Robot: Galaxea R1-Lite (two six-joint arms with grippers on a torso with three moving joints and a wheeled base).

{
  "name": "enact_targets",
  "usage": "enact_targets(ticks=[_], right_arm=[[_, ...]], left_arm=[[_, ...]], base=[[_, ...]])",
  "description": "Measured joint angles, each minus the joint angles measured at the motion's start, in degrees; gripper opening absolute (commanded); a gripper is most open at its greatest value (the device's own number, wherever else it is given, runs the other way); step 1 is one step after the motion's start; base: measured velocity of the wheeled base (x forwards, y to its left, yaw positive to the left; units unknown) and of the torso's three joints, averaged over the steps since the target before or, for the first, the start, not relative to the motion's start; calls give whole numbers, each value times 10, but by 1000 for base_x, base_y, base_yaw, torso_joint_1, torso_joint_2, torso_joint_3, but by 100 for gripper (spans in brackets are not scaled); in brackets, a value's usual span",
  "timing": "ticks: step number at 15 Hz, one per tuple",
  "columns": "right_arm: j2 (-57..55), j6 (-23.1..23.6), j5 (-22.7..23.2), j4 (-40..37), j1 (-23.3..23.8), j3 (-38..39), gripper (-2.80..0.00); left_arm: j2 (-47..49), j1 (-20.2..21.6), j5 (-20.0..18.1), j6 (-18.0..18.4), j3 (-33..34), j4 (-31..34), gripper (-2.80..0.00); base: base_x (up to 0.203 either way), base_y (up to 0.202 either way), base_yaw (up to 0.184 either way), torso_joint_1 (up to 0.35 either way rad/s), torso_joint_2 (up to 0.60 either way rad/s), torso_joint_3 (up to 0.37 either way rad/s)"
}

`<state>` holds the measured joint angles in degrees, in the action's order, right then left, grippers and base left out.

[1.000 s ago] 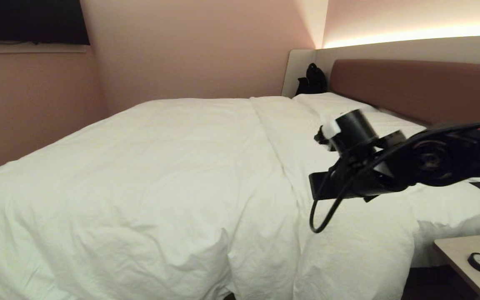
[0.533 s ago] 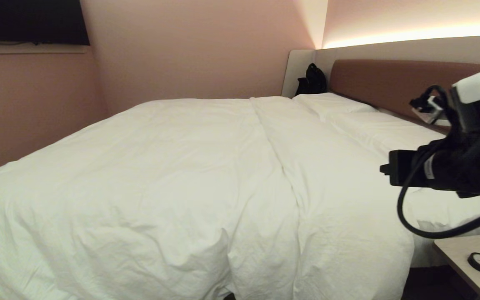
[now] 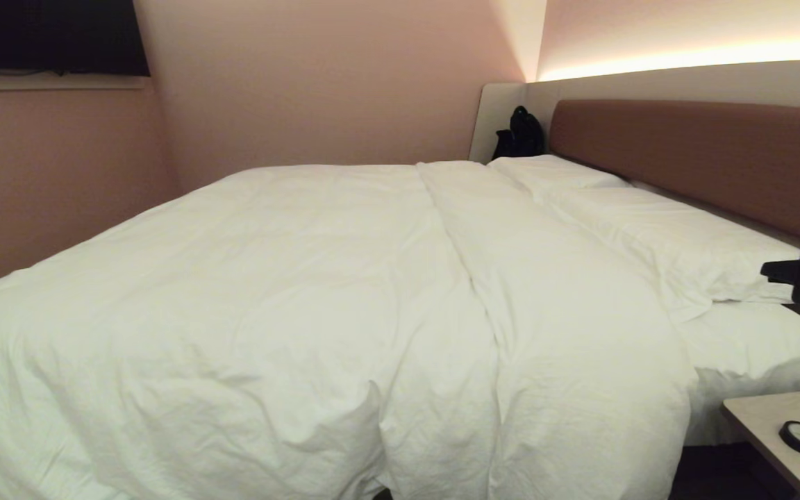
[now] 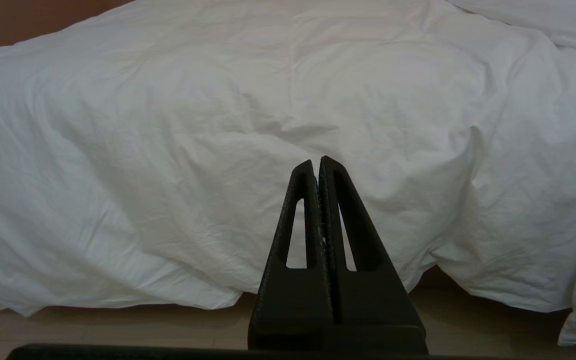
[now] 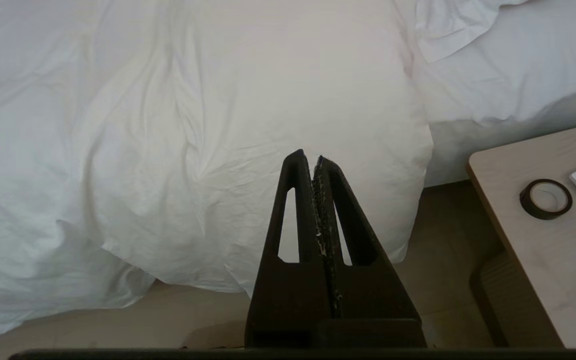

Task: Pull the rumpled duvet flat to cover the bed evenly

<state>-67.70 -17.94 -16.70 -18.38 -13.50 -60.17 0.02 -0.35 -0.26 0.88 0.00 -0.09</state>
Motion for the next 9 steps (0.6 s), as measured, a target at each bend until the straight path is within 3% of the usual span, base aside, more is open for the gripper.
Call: enact_targets(ticks=[9], right_arm=[[222,16,18,-15,7,94,-280]], left_arm=[[0,0,0,0,0,0,-280]], base=[[0,0,0,0,0,0]])
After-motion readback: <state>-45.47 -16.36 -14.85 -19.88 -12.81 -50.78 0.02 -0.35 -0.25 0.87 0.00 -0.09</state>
